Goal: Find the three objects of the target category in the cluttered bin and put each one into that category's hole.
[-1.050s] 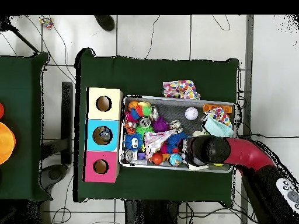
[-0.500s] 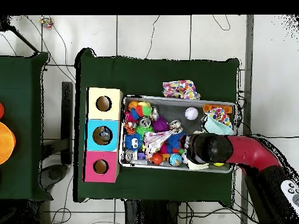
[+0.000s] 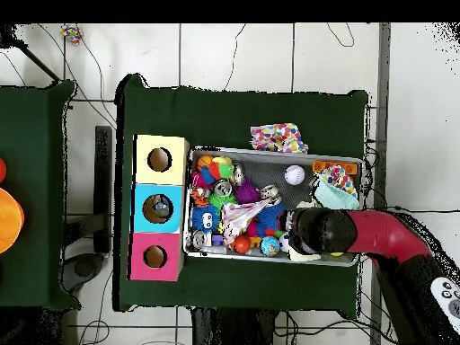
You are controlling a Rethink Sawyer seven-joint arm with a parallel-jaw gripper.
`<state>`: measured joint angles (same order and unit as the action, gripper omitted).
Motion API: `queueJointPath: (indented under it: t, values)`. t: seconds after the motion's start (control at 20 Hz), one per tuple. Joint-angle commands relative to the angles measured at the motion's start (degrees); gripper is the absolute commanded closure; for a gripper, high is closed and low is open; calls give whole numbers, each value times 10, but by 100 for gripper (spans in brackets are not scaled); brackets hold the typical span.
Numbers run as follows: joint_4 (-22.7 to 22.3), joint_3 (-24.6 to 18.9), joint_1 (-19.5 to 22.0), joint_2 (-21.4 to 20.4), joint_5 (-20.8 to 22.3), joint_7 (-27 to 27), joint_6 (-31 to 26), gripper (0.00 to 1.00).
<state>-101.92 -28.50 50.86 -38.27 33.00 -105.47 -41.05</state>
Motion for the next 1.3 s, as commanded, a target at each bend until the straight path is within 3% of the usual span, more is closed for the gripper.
queueJointPath:
  t: [0.05, 0.4, 0.85, 1.3]
  values:
    - [-30, -39, 29, 52, 24, 120, 5, 0]
    - [-15, -59, 49, 86, 18, 158, -35, 0]
    - [29, -128, 83, 133, -2, 281, -162, 0]
    - [29, -168, 103, 111, -3, 274, -172, 0]
